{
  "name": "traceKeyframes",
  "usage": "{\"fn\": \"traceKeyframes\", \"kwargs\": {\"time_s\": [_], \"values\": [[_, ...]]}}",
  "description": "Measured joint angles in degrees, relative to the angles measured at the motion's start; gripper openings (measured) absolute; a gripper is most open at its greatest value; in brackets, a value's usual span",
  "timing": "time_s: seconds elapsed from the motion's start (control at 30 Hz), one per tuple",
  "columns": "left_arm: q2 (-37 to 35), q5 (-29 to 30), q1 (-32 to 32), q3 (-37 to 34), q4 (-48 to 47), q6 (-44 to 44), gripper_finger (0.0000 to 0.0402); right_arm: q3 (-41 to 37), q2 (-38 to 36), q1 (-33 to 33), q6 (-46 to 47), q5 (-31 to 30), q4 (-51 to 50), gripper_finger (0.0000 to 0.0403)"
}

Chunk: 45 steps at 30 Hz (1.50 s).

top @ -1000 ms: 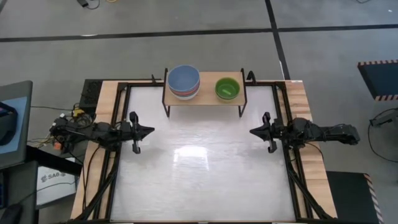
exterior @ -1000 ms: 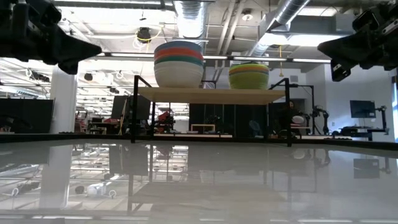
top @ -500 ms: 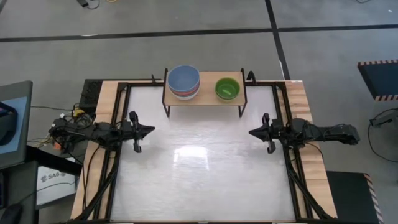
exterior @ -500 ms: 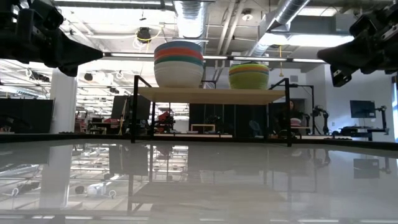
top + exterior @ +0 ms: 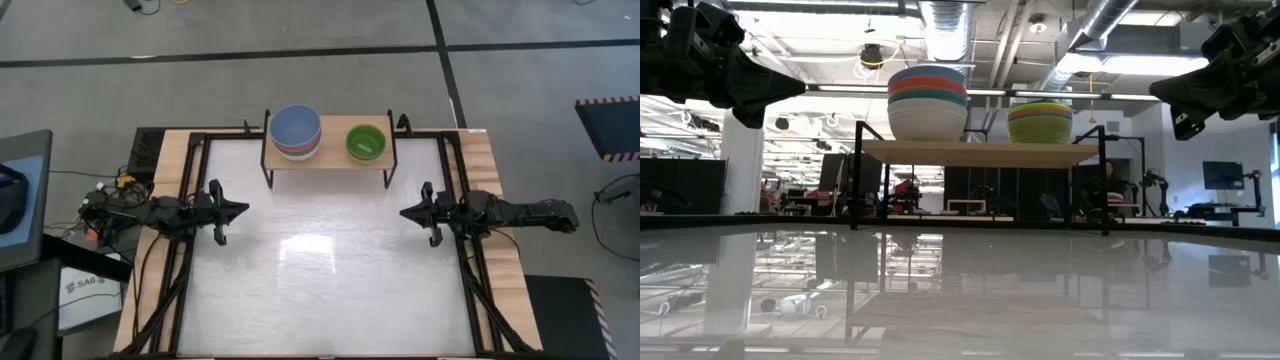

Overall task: Place and stack bowls onto a shelf
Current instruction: Return to Home Position

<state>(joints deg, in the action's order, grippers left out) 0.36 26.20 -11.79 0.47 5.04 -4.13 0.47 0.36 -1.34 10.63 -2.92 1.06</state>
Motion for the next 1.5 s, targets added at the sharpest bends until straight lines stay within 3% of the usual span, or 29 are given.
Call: {"fn": "traceKeyframes", "kwargs": {"time_s": [0.97,1.5], "values": [[-0.09,1.09,0.11,0.13,1.95,1.65,0.0000,0.00,-0.02,0.00,-0.07,-0.02,-0.22,0.0036],[1.49,1.13,0.13,0.59,-2.22,1.43,0.0000,0.00,-0.02,0.00,-0.07,0.00,-0.24,0.0036]]}}
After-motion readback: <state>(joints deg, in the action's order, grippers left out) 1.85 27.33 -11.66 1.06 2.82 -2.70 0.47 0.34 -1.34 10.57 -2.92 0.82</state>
